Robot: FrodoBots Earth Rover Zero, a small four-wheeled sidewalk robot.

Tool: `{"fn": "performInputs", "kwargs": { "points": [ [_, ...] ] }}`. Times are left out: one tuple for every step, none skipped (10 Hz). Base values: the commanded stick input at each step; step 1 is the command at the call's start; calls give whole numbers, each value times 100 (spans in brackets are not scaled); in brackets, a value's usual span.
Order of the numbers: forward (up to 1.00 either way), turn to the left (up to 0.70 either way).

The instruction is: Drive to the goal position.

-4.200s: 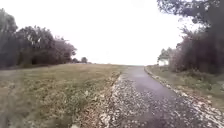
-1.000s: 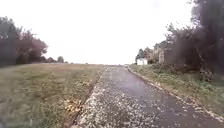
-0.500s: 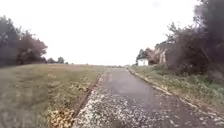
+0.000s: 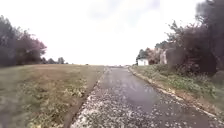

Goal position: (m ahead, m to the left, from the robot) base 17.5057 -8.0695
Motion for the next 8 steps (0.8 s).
{"fn": "performInputs", "kwargs": {
  "points": [
    [70, 0],
    [70, 0],
    [70, 0],
    [70, 0],
    [70, 0],
    [70, 0],
    [70, 0],
    [70, 0]
  ]
}}
